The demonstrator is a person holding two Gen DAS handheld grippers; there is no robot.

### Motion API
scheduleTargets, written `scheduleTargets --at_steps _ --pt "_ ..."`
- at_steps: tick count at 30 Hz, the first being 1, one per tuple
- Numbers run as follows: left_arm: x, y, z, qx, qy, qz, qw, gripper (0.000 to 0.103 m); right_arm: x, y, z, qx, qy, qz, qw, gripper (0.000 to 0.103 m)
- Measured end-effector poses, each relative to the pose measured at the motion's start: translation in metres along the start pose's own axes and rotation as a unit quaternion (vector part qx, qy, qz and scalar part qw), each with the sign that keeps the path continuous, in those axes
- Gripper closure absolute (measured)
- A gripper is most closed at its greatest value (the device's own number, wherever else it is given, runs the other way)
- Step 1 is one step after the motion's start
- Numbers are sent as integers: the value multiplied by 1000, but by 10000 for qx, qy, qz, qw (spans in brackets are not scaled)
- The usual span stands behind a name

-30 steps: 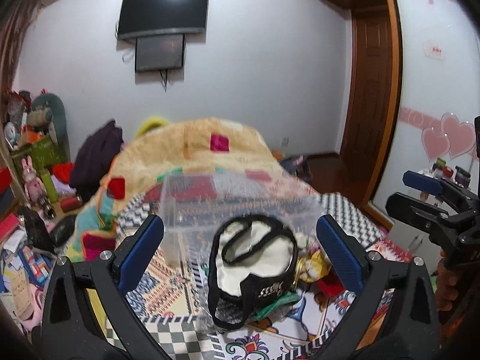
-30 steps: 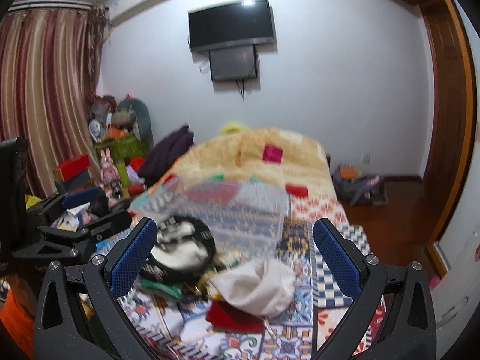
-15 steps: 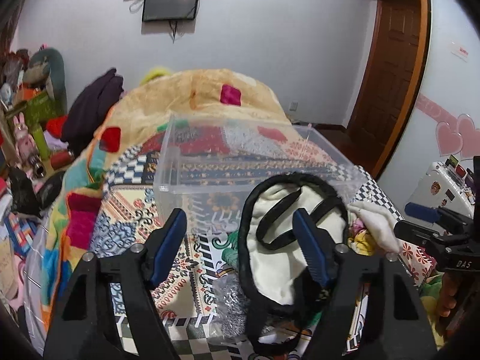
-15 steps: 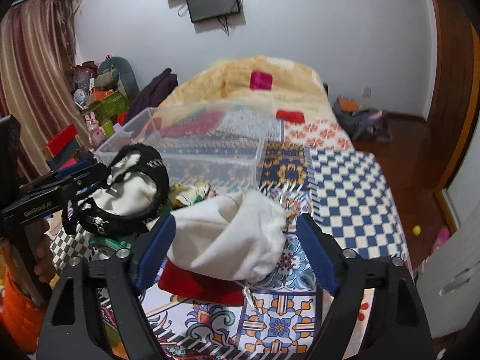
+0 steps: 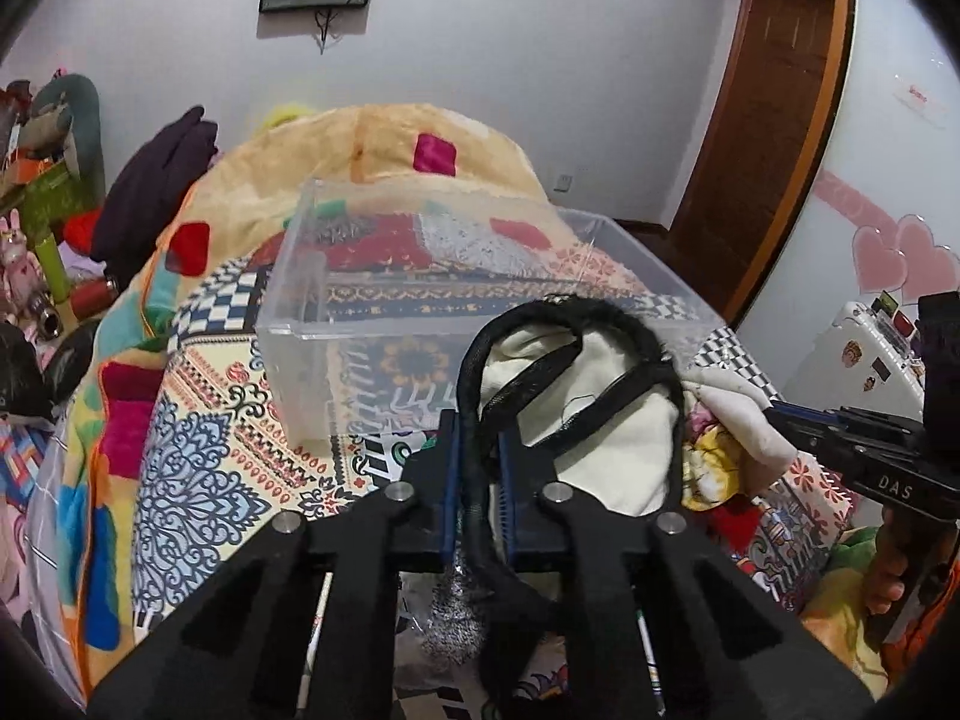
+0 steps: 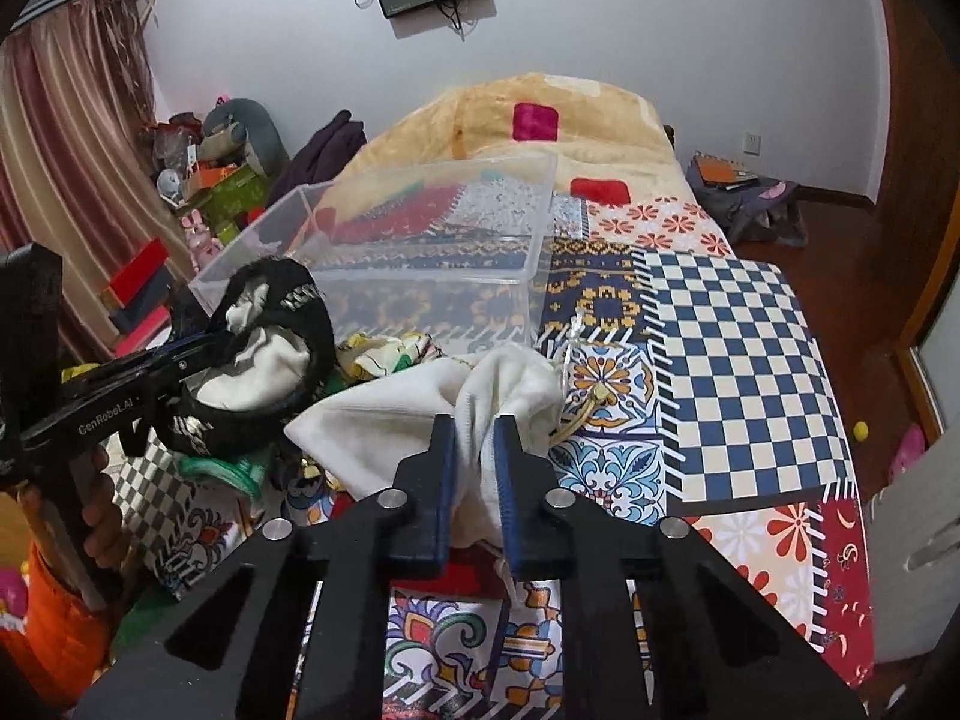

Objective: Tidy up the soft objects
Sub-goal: 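Grasp the black-white bag with the left tool while the right grasps the white cloth, drop both into box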

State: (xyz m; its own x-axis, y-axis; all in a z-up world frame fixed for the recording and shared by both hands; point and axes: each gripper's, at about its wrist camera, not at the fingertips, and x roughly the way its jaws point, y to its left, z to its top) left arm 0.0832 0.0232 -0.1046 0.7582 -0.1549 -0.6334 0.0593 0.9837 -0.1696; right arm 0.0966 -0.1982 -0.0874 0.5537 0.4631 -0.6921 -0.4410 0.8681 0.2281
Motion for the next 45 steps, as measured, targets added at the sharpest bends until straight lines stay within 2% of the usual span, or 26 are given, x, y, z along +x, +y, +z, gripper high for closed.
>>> scheduleTargets --at_steps 7,15,19,25,33,45 --pt "-39 -3 9 56 -446 -52 9990 96 -25 13 11 -120 -402 149 9990 94" --pt "-72 0 41 118 -941 -64 9955 97 -56 28 40 -387 -1017 93 9940 94" --pt "-72 6 62 94 -1072 -29 9942 97 -53 34 57 -511 -1207 16 9914 94" --pt "-59 20 93 36 -1219 160 9924 97 -29 38 83 -621 -1243 -39 9903 94" --pt "-17 33 112 51 -1050 343 9939 97 14 41 103 -744 -932 -69 9928 94" --pt "56 38 98 87 -138 164 9997 97 85 35 95 -885 -8 -191 9959 93"
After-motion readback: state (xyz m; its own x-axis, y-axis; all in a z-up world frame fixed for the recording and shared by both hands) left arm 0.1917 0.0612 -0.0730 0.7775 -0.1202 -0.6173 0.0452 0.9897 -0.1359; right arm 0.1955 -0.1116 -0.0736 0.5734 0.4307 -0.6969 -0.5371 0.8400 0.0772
